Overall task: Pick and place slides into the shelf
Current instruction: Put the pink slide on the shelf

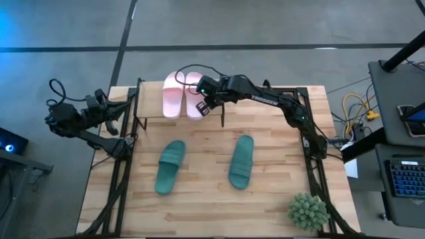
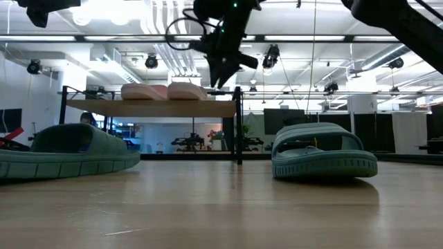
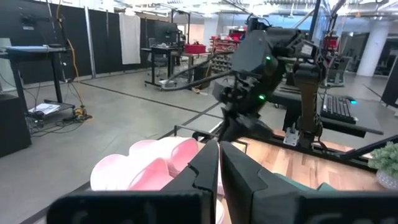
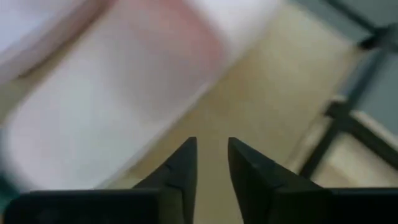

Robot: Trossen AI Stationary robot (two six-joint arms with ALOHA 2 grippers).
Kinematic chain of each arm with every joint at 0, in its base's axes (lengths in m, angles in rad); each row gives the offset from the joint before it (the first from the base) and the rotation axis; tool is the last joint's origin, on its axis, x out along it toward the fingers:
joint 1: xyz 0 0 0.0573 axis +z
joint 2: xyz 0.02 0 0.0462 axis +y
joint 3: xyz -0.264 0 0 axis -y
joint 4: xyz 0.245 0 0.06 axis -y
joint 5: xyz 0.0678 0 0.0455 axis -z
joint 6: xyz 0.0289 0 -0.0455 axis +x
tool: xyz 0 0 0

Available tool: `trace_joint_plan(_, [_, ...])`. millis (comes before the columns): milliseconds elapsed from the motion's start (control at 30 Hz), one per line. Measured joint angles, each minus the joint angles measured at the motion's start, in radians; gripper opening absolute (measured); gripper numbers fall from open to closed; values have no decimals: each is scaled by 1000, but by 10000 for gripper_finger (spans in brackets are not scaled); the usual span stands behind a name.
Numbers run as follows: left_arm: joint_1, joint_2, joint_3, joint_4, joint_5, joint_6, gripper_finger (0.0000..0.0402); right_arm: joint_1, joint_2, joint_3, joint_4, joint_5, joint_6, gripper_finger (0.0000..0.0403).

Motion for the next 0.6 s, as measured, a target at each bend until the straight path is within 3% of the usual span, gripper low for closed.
trace_joint_plan(267, [0, -13, -2, -2, 0, 0, 4, -4, 16, -16, 28, -48, -4, 21])
trace_joint_plan(600, [0, -20, -11, -3, 0, 0, 4, -4, 17, -81, 69, -53, -16, 13])
